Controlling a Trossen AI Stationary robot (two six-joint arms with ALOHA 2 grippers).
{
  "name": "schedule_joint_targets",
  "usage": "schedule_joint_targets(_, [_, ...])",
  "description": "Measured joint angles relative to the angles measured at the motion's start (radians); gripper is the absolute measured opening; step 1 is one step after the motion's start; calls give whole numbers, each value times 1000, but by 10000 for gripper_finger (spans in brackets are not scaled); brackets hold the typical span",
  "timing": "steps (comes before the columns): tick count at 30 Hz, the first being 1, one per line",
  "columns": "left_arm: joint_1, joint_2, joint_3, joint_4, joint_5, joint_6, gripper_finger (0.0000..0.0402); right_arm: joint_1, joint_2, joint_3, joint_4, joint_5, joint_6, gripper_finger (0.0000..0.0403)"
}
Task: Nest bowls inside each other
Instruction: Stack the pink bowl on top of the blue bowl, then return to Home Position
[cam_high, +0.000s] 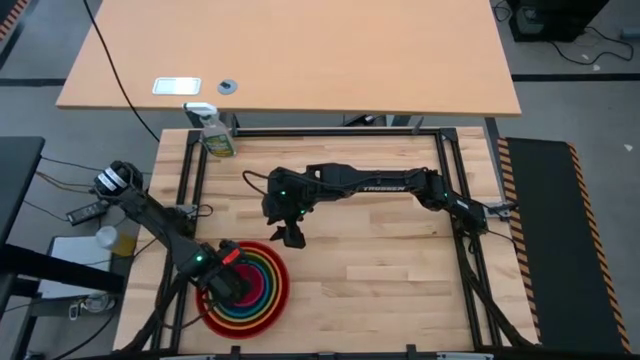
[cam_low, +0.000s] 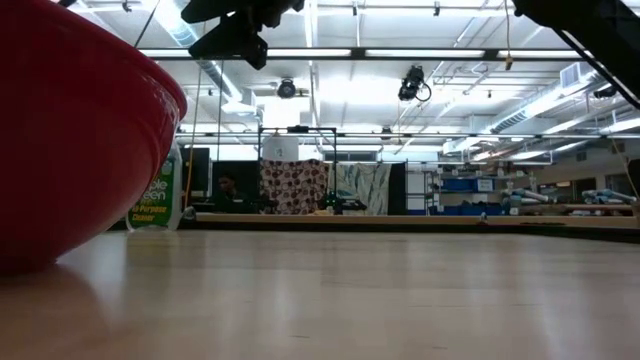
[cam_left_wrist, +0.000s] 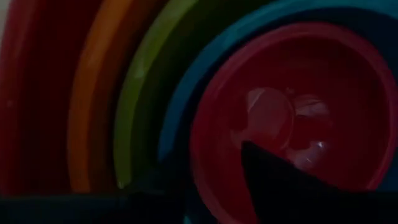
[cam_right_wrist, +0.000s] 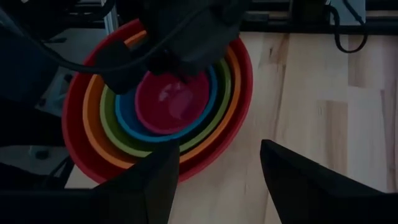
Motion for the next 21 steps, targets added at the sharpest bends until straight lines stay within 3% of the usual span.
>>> schedule_joint_targets(4, [-1, -20, 10, -10, 17, 6, 191, -22, 0, 0, 1, -16, 0, 230])
schedule_joint_targets(8, [-15, -86, 31, -44, -68, 7, 207, -52, -16, 0, -11, -22, -11, 228])
schedule_joint_targets(14, [-5, -256, 34, -73, -279, 50, 196, -72, -69, 0, -19, 11, -54, 212])
schedule_joint_targets(21, [78, -442, 33, -296, -510, 60, 163, -105, -169, -102, -3, 51, -68, 192])
